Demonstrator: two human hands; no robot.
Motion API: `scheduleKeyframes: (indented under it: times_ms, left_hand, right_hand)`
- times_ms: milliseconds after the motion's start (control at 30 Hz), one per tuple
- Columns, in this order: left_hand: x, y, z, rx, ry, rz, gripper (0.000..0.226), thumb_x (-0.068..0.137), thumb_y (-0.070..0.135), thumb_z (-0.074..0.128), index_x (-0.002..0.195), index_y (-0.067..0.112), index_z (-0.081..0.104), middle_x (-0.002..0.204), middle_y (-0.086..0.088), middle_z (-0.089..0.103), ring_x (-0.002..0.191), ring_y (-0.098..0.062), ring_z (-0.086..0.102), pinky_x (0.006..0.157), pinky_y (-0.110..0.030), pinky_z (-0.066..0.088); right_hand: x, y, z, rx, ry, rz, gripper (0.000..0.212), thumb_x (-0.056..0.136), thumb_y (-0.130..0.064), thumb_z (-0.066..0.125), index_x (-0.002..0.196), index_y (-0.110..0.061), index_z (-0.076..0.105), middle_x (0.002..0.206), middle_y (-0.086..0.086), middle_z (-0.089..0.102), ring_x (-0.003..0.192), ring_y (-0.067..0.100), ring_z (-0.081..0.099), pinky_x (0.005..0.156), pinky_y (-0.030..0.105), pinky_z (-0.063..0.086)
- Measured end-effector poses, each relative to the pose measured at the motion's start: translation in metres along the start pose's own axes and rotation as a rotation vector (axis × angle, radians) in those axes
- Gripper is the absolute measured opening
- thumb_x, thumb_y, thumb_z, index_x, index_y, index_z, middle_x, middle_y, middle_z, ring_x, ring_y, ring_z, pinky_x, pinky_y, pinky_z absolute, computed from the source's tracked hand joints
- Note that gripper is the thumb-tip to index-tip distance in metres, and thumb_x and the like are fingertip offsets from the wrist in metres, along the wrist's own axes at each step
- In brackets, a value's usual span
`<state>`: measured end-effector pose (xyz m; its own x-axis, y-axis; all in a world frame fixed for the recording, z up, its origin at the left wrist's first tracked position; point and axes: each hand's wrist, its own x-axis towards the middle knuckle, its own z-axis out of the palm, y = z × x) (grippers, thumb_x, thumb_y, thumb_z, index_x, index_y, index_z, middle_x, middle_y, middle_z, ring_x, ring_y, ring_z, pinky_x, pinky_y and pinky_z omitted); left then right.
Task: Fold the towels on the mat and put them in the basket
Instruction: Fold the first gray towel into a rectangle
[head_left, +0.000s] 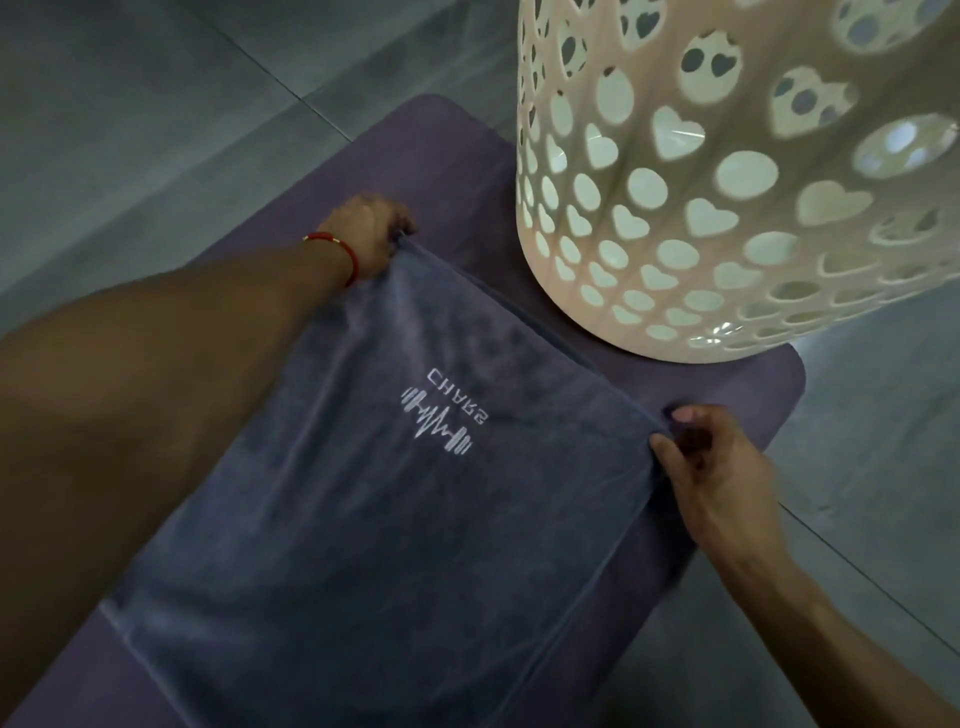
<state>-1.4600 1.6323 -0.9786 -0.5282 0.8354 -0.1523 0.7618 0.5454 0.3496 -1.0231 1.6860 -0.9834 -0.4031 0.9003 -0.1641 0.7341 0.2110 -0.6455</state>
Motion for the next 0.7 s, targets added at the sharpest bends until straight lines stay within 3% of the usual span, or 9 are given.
scheduleKeyframes:
  times_ms: [133, 200, 300, 400, 500, 600, 667, 700]
  left_hand:
    - [-0.005, -0.002, -0.004, 0.168, 0.015, 0.088, 0.03, 0.084, -0.001, 0.058, 0.113, -0.001, 0.067, 0.114, -0.029, 0.055, 0.11, -0.044, 0.052, 0.098, -0.041, 0.043]
    - [-0.018, -0.003, -0.009, 0.205, 0.057, 0.12, 0.028, 0.082, -0.001, 0.057, 0.109, -0.004, 0.065, 0.111, -0.029, 0.053, 0.106, -0.045, 0.053, 0.094, -0.044, 0.044]
    - [-0.049, -0.006, -0.02, 0.252, 0.133, 0.072, 0.033, 0.085, 0.005, 0.054, 0.118, 0.003, 0.057, 0.115, -0.029, 0.056, 0.106, -0.047, 0.055, 0.084, -0.044, 0.043]
    - [-0.092, -0.013, -0.042, 0.295, 0.193, 0.024, 0.038, 0.085, 0.007, 0.055, 0.123, 0.01, 0.053, 0.112, -0.029, 0.059, 0.099, -0.048, 0.058, 0.073, -0.042, 0.042]
    - [-0.157, -0.028, -0.075, 0.241, 0.218, 0.086, 0.037, 0.076, -0.002, 0.055, 0.112, 0.005, 0.053, 0.103, -0.028, 0.06, 0.091, -0.047, 0.058, 0.073, -0.047, 0.046]
    - [-0.25, -0.043, -0.122, 0.247, 0.295, 0.0, 0.037, 0.07, 0.005, 0.047, 0.106, 0.002, 0.055, 0.095, -0.027, 0.059, 0.084, -0.047, 0.059, 0.071, -0.047, 0.046]
    - [-0.32, -0.045, -0.152, 0.244, 0.35, -0.096, 0.034, 0.07, -0.003, 0.054, 0.104, 0.0, 0.058, 0.091, -0.027, 0.059, 0.081, -0.046, 0.059, 0.069, -0.045, 0.045]
    - [-0.355, -0.044, -0.167, 0.241, 0.372, -0.149, 0.036, 0.069, -0.01, 0.058, 0.104, -0.001, 0.059, 0.091, -0.028, 0.058, 0.081, -0.046, 0.058, 0.07, -0.044, 0.044]
  right_hand:
    - [0.005, -0.006, 0.001, -0.163, -0.079, -0.049, 0.005, 0.09, -0.023, 0.07, 0.091, -0.019, 0.068, 0.074, -0.005, 0.065, 0.071, 0.023, 0.065, 0.065, 0.031, 0.046]
    - [0.007, -0.012, -0.001, -0.188, -0.099, -0.072, 0.006, 0.09, -0.018, 0.069, 0.085, -0.018, 0.067, 0.072, -0.003, 0.064, 0.07, 0.024, 0.063, 0.065, 0.029, 0.042]
    - [0.006, -0.019, -0.009, -0.18, -0.108, -0.074, 0.009, 0.096, -0.024, 0.062, 0.099, -0.017, 0.056, 0.082, -0.002, 0.061, 0.084, 0.033, 0.065, 0.07, 0.032, 0.04]
    - [-0.001, -0.035, -0.015, -0.1, -0.097, -0.178, 0.012, 0.098, -0.026, 0.058, 0.102, -0.024, 0.048, 0.084, -0.007, 0.059, 0.083, 0.029, 0.063, 0.074, 0.033, 0.041]
    - [-0.013, -0.06, -0.022, 0.04, -0.072, -0.318, 0.016, 0.097, -0.02, 0.061, 0.103, -0.027, 0.048, 0.081, -0.015, 0.061, 0.073, 0.017, 0.061, 0.074, 0.036, 0.048]
    - [-0.024, -0.092, -0.039, 0.078, -0.076, -0.48, 0.018, 0.095, -0.016, 0.063, 0.098, -0.029, 0.051, 0.084, -0.024, 0.061, 0.078, 0.012, 0.061, 0.077, 0.03, 0.048]
    - [-0.034, -0.121, -0.056, 0.096, -0.133, -0.602, 0.017, 0.094, -0.015, 0.065, 0.096, -0.029, 0.055, 0.089, -0.028, 0.063, 0.081, 0.008, 0.063, 0.079, 0.027, 0.051]
    - [-0.04, -0.14, -0.065, 0.106, -0.172, -0.646, 0.017, 0.094, -0.015, 0.066, 0.095, -0.03, 0.057, 0.091, -0.026, 0.064, 0.08, 0.009, 0.065, 0.078, 0.033, 0.055]
